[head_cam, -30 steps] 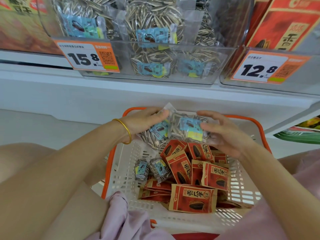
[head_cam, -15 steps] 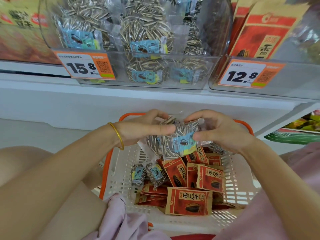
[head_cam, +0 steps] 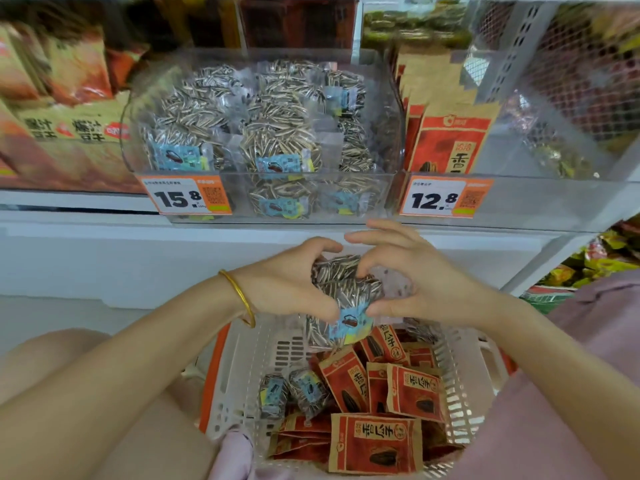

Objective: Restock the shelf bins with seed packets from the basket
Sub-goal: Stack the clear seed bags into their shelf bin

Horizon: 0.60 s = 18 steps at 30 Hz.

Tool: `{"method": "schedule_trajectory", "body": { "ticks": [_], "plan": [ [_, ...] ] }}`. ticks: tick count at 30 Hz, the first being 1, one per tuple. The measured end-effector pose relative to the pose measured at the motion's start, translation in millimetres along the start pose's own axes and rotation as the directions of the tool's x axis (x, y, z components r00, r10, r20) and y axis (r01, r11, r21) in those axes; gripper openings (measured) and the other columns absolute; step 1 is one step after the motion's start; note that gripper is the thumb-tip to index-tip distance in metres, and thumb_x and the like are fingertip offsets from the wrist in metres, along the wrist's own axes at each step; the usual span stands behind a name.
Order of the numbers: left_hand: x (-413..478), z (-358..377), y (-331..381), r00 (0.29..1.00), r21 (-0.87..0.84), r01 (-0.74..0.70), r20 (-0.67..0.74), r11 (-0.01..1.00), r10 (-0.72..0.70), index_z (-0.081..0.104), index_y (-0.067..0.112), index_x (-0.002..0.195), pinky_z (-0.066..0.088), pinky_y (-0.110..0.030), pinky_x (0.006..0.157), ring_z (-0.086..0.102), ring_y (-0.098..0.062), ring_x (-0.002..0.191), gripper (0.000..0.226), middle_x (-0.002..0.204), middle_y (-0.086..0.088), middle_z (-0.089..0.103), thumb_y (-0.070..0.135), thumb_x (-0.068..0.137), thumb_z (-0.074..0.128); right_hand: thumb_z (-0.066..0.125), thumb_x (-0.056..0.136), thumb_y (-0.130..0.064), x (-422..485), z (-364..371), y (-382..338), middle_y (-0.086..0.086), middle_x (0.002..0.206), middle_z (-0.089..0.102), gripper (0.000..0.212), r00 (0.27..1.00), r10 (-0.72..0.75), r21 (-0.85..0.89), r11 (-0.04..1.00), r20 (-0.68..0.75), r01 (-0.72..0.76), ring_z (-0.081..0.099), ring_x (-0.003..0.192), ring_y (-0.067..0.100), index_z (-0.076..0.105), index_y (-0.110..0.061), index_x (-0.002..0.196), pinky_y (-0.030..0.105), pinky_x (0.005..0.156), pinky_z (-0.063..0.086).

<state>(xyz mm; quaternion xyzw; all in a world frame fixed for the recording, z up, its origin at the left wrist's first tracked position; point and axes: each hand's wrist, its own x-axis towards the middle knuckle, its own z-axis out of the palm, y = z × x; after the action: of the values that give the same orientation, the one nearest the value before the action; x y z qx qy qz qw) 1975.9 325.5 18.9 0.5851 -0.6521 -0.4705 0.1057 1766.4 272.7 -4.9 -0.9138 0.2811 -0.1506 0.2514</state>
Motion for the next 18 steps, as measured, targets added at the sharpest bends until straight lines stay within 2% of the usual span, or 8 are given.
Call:
{"method": "schedule_trajectory", "body": {
  "ticks": [4, 5, 7, 8, 11, 14, 16, 18],
  "plan": [
    [-5, -28, 36, 0.999, 0.027, -0.028, -0.014, 0.999, 0.029, 0.016, 0.03, 0.144, 0.04, -0.024, 0.095, 0.04, -0.005, 0.119, 0.108, 0.136, 0.006, 0.034, 0.036, 0.05, 0.07, 0.075, 0.074, -0.044, 16, -37, -13, -0.015, 0.146, 0.031, 0.045, 0.991, -0.022, 0.03, 0.999, 0.131, 0.018, 0.027, 0.135, -0.003, 0.041, -0.039, 0.104, 0.021, 0.103, 0.032],
    [-6, -33, 46, 0.998, 0.013, -0.057, -0.009, 0.998, 0.057, 0.013, 0.024, 0.146, 0.041, -0.017, 0.092, 0.043, -0.005, 0.117, 0.113, 0.143, 0.001, 0.034, 0.035, 0.051, 0.074, 0.077, 0.069, -0.049, 25, -44, -18, -0.014, 0.144, 0.031, 0.053, 0.986, 0.004, -0.001, 1.0, 0.167, -0.004, 0.028, 0.134, -0.003, 0.04, -0.04, 0.105, 0.018, 0.101, 0.033],
    [-6, -43, 62, 0.997, -0.016, -0.08, -0.015, 0.997, 0.079, 0.005, 0.014, 0.148, 0.039, -0.004, 0.078, 0.048, -0.006, 0.106, 0.115, 0.15, -0.01, 0.029, 0.027, 0.058, 0.077, 0.077, 0.044, -0.07, 46, -60, -26, -0.015, 0.132, 0.04, 0.078, 0.974, 0.112, -0.008, 0.994, 0.199, -0.112, 0.036, 0.131, 0.001, 0.044, -0.038, 0.107, 0.015, 0.096, 0.036],
    [-6, -49, 67, 0.995, -0.019, -0.095, -0.042, 0.995, 0.095, 0.004, 0.02, 0.148, 0.041, -0.005, 0.08, 0.048, -0.005, 0.106, 0.118, 0.15, -0.007, 0.031, 0.025, 0.055, 0.077, 0.077, 0.035, -0.073, 52, -66, -24, -0.018, 0.125, 0.043, 0.09, 0.976, 0.125, -0.009, 0.992, 0.178, -0.125, 0.041, 0.128, 0.0, 0.045, -0.038, 0.112, 0.013, 0.093, 0.038],
    [-10, -64, 76, 0.978, 0.019, -0.152, -0.141, 0.988, 0.153, 0.004, 0.043, 0.143, 0.049, -0.033, 0.096, 0.052, -0.012, 0.116, 0.116, 0.139, 0.006, 0.037, 0.026, 0.051, 0.073, 0.081, 0.06, -0.053, 52, -92, -37, -0.03, 0.13, 0.031, 0.104, 0.987, -0.005, -0.094, 0.995, 0.158, 0.02, 0.03, 0.117, -0.017, 0.023, -0.034, 0.144, -0.002, 0.092, 0.027],
    [-6, -82, 83, 0.947, 0.038, -0.233, -0.217, 0.972, 0.236, 0.009, 0.051, 0.138, 0.053, -0.033, 0.084, 0.063, -0.022, 0.099, 0.115, 0.125, 0.007, 0.044, 0.033, 0.044, 0.074, 0.078, 0.064, -0.051, 63, -117, -50, -0.036, 0.122, 0.035, 0.095, 0.982, 0.004, -0.156, 0.987, 0.188, 0.026, 0.032, 0.109, -0.016, 0.027, -0.037, 0.143, 0.001, 0.09, 0.03],
    [-2, -96, 89, 0.907, 0.031, -0.306, -0.293, 0.952, 0.301, 0.015, 0.051, 0.132, 0.05, -0.026, 0.074, 0.061, -0.014, 0.084, 0.109, 0.113, 0.007, 0.044, 0.035, 0.043, 0.076, 0.081, 0.061, -0.049, 75, -129, -55, -0.027, 0.114, 0.046, 0.083, 0.989, 0.055, -0.102, 0.994, 0.134, -0.041, 0.046, 0.103, -0.005, 0.039, -0.034, 0.131, 0.011, 0.088, 0.038],
    [4, -111, 91, 0.863, 0.006, -0.368, -0.369, 0.93, 0.344, 0.017, 0.049, 0.128, 0.045, -0.02, 0.074, 0.054, -0.004, 0.09, 0.103, 0.114, 0.008, 0.045, 0.027, 0.052, 0.083, 0.083, 0.059, -0.046, 88, -137, -55, -0.017, 0.109, 0.052, 0.078, 0.994, 0.093, -0.07, 0.994, 0.05, -0.089, 0.052, 0.097, 0.002, 0.041, -0.029, 0.123, 0.018, 0.083, 0.042]
  ]
}}
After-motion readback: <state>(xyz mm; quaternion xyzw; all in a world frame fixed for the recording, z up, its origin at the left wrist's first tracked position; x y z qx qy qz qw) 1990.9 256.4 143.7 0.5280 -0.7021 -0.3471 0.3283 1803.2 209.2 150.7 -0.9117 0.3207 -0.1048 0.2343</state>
